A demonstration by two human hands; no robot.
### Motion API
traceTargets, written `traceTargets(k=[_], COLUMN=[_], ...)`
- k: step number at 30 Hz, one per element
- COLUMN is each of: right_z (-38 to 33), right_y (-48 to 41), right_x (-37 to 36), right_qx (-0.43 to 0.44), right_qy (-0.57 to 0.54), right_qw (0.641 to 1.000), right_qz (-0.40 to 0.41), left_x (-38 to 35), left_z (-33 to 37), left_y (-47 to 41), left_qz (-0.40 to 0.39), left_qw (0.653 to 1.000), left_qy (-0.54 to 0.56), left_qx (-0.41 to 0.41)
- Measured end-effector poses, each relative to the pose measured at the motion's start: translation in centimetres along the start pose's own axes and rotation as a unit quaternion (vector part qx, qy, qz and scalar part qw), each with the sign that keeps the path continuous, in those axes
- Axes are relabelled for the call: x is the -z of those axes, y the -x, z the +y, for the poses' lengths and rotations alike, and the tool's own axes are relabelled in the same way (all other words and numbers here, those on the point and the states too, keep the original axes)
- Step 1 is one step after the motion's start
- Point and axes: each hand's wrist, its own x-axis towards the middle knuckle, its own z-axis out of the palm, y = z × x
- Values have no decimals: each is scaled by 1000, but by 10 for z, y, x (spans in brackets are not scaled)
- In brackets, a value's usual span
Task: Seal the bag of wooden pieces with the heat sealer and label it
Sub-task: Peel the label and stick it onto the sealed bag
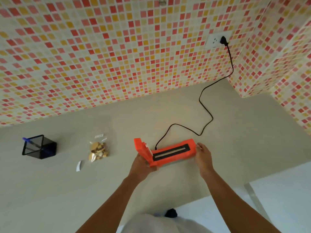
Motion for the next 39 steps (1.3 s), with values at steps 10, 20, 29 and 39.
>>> traceTargets(k=[10,20,29,39], right_z=[-43,-88,-102,-163], right_y=[-53,-106,-111,-62], right_x=[-40,-96,-104,-64], right_qx=[24,27,64,238], right_qy=[5,30,79,353], right_qw=[999,997,990,888], right_qz=[-43,-70,-95,-173], left_x=[46,95,91,121], left_z=[14,29,17,62], left_y=[-54,-137,-151,-94], left_qz=[13,3,20,47], left_qw=[1000,1000,999,986], left_qy=[23,-18,-9,-145], left_qx=[14,23,36,62])
